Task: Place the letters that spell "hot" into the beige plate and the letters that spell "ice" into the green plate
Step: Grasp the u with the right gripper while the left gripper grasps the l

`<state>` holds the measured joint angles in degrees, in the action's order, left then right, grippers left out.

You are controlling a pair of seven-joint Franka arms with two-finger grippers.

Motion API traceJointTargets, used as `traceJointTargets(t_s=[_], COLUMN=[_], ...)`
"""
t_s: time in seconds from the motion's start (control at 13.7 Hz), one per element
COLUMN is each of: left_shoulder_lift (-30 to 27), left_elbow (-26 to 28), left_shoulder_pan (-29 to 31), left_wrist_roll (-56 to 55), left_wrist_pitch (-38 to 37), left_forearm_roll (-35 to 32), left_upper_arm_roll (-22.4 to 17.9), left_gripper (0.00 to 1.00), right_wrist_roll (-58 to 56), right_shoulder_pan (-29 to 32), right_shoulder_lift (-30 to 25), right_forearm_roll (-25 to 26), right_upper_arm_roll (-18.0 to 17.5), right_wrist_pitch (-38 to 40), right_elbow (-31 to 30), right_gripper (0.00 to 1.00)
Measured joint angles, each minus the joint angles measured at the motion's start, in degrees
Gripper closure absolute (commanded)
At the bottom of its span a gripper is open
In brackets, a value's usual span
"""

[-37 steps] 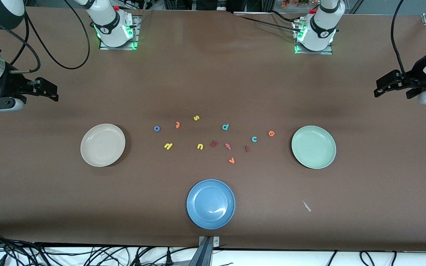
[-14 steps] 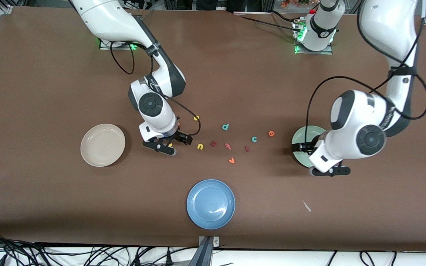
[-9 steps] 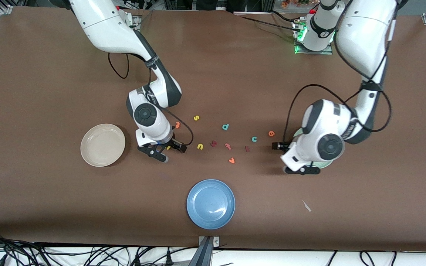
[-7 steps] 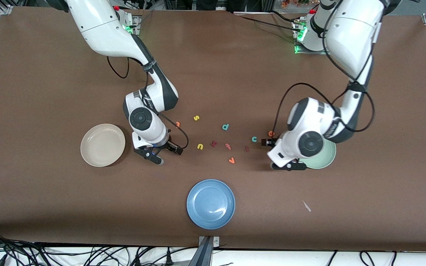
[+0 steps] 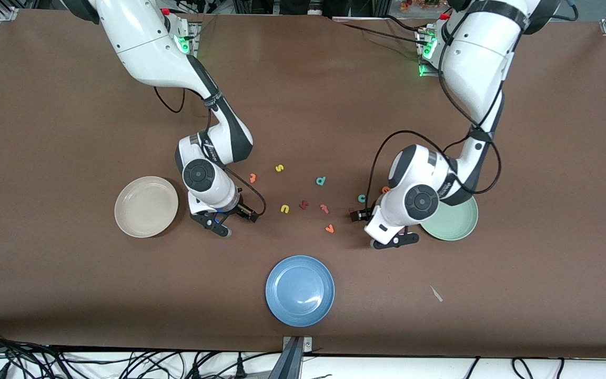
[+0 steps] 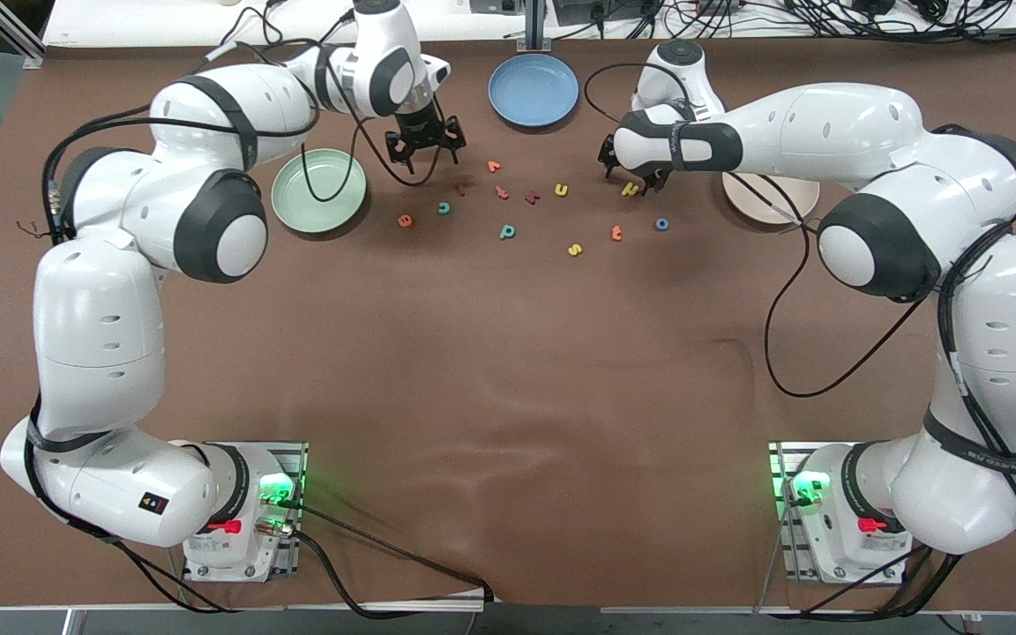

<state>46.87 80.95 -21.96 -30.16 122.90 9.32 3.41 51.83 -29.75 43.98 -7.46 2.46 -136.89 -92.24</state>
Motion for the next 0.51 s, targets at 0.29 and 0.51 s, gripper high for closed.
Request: traceJointTargets(t_s=[0.29, 0.51], left_shoulder_lift=[3.82, 4.32], left_elbow=[-3.74, -4.4], left_shoulder_pan=[-3.68, -4.69], left_wrist_roll=[-0.28, -0.36], left_wrist_pitch=[1.3, 1.14], left_forearm_roll=[-0.61, -7.08], left_upper_arm_roll=[-0.07, -0.15], left_gripper=[0.48, 0.62], right_wrist_roll=[0.0, -0.18], right_shoulder_pan=[-0.05, 0.01], right_shoulder_lift=[0.0, -0.05], right_forearm_roll=[-0.04, -0.05], right_upper_arm_roll=[-0.03, 0.02], right_wrist_pitch=[1.74, 2.85], right_elbow=[0.21, 0.92], right_gripper=[0.64, 0.88])
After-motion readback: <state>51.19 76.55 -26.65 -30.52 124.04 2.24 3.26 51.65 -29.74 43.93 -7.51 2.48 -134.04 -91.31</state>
